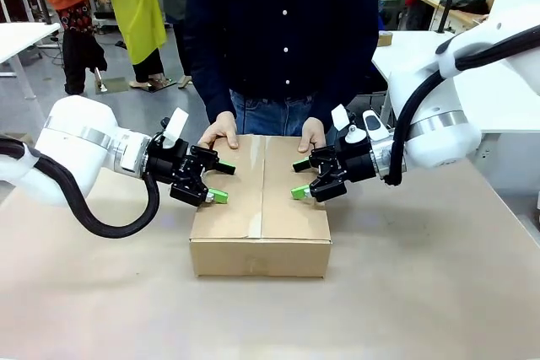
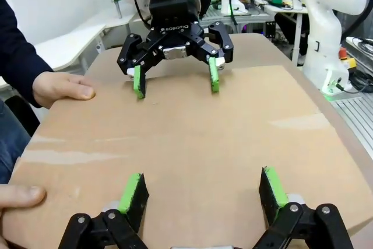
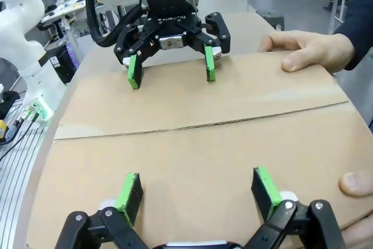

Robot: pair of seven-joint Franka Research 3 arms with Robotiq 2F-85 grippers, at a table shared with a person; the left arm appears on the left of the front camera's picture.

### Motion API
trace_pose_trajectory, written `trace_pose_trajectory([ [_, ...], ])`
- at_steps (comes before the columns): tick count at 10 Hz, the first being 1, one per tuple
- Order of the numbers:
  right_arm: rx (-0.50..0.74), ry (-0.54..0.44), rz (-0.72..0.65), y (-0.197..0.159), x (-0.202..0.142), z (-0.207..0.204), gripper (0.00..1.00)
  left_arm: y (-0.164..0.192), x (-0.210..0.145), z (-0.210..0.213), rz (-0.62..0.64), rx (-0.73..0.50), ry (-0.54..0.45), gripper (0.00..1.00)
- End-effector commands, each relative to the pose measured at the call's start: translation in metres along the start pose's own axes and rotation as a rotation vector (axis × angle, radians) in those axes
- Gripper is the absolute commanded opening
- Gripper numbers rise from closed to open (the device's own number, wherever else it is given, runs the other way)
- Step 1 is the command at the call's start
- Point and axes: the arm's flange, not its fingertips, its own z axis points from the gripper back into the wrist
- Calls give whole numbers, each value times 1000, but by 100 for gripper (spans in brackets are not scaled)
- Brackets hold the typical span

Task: Pack the gift set into the box.
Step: Press and hold the closed box until the human finishes sealing it.

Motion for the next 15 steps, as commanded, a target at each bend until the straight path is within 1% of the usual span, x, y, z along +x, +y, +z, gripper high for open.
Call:
trace_pose_trajectory([
  [1, -9, -5, -3, 0, -2, 1, 100, -2, 0, -1, -9, -9, -6, 100],
  [15, -9, -5, -3, 0, -2, 1, 100, -2, 0, -1, -9, -9, -6, 100],
])
